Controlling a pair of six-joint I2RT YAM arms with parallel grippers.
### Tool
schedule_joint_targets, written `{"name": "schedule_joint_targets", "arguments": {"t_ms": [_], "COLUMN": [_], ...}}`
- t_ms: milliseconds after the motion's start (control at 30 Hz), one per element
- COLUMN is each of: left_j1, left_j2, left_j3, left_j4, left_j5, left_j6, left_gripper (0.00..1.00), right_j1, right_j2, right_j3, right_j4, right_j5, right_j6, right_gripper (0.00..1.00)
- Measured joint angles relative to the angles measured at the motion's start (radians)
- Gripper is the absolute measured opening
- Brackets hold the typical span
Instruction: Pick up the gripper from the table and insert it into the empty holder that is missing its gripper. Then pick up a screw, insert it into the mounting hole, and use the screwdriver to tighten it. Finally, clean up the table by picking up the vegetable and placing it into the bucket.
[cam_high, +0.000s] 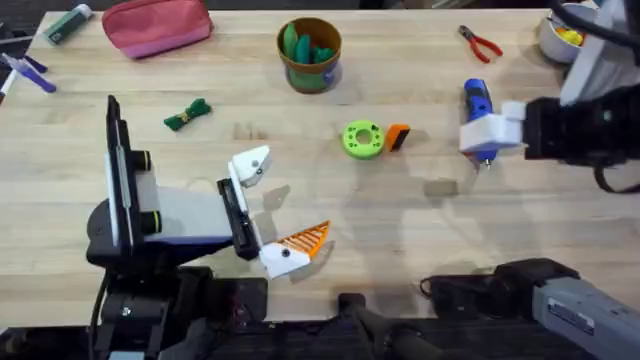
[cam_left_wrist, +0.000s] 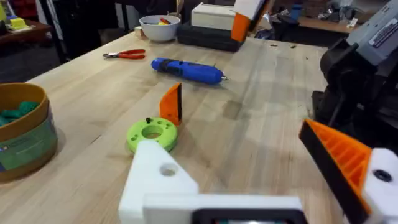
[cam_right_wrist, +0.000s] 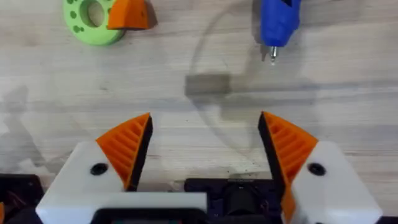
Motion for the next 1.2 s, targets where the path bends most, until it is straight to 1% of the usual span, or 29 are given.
{"name": "schedule_joint_targets", "arguments": {"t_ms": [167,333,533,767,933,1200], "left_j1": [0.0,0.0,0.0,0.0,0.0,0.0], "left_j2": [0.0,0.0,0.0,0.0,0.0,0.0], "left_j3": [0.0,0.0,0.0,0.0,0.0,0.0], "left_j4": [0.0,0.0,0.0,0.0,0.0,0.0], "left_j5": [0.0,0.0,0.0,0.0,0.0,0.0], "left_j6": [0.0,0.0,0.0,0.0,0.0,0.0], "left_gripper": [0.988,0.987,0.988,0.988,0.988,0.989], "right_j1": [0.096,0.202,0.285,0.296,0.309,0.319], "right_j2": [0.065,0.151,0.263,0.38,0.453,0.508], "right_j3": [0.056,0.109,0.117,0.119,0.119,0.121], "right_j4": [0.0,0.009,0.087,0.123,0.166,0.224], "right_j5": [0.03,0.092,0.123,0.128,0.095,0.068], "right_j6": [0.076,0.136,0.155,0.15,0.146,0.116], "right_gripper": [0.994,0.993,0.993,0.992,0.993,0.993]}}
